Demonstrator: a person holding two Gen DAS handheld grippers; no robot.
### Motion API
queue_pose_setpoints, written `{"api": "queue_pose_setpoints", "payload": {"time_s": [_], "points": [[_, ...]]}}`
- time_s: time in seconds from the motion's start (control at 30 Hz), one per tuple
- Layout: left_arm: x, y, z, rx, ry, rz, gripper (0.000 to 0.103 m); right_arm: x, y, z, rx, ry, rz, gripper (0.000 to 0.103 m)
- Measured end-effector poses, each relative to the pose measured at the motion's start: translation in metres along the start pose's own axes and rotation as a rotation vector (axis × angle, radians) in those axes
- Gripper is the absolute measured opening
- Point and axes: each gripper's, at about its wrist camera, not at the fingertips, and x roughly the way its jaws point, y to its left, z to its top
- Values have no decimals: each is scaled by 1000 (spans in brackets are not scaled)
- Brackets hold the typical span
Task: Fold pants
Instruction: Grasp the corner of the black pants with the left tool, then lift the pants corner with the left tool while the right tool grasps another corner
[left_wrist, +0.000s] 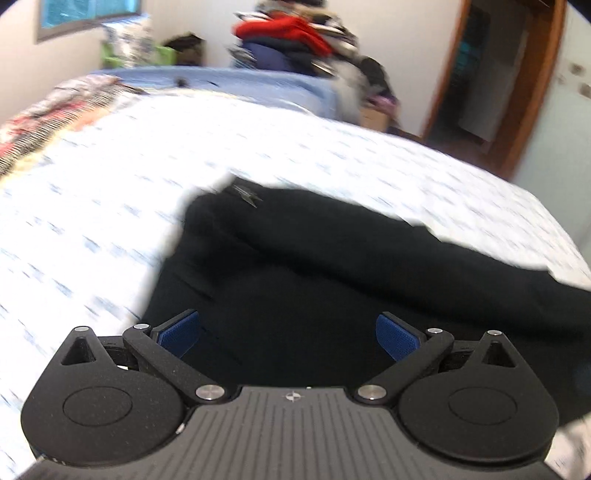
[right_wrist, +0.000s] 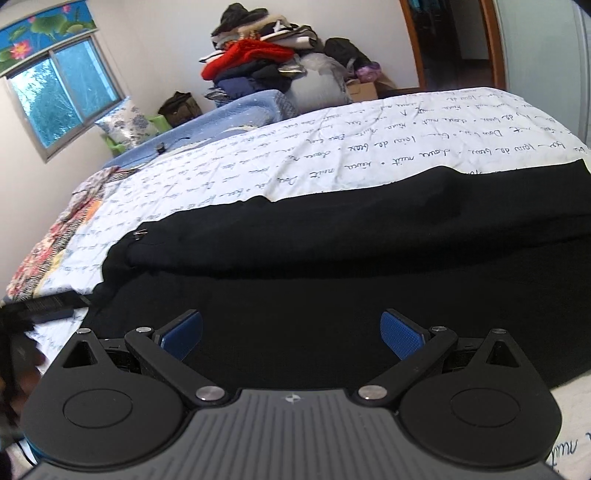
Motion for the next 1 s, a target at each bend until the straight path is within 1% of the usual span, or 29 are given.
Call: {"api": "queue_pose_setpoints", "payload": {"time_s": [0.1, 0.2, 0.33, 0.4, 0.43, 0.53, 0.6, 0.67, 0.7, 0.77, 0.83, 0.93, 1.0], "points": [[4, 15, 17, -7, -30, 37, 102, 10, 7, -1, -16, 12, -2, 103], [6, 13, 24, 2, -46, 22, 102, 21, 15, -1, -54, 42, -20, 103], [15, 16, 40, 57, -86, 0, 102, 33, 21, 3, -66, 63, -26, 103], [29, 32, 59, 69, -109, -52, 102, 40, 24, 5, -65, 76, -16, 103], [41, 45, 70, 38, -107, -81, 102, 44, 27, 7, -67, 78, -11, 103], [88, 90, 103, -107, -46, -197, 102, 52, 37, 9, -99, 80, -9, 103], [124, 114, 119, -184, 39, -281, 102, 55, 44, 8, -120, 82, -9, 103], [159, 132, 126, -274, 131, -331, 101, 60, 50, 5, -142, 96, -10, 103], [175, 138, 128, -312, 173, -372, 101, 62, 51, 4, -150, 104, -11, 103], [196, 146, 124, -373, 239, -411, 101, 64, 53, 2, -169, 120, -19, 103], [210, 146, 120, -393, 286, -472, 101, 66, 54, -1, -192, 125, -38, 103], [220, 143, 119, -404, 312, -547, 101, 69, 53, -3, -214, 134, -61, 103], [223, 140, 118, -401, 315, -566, 100, 74, 52, -3, -207, 147, -59, 103]]}}
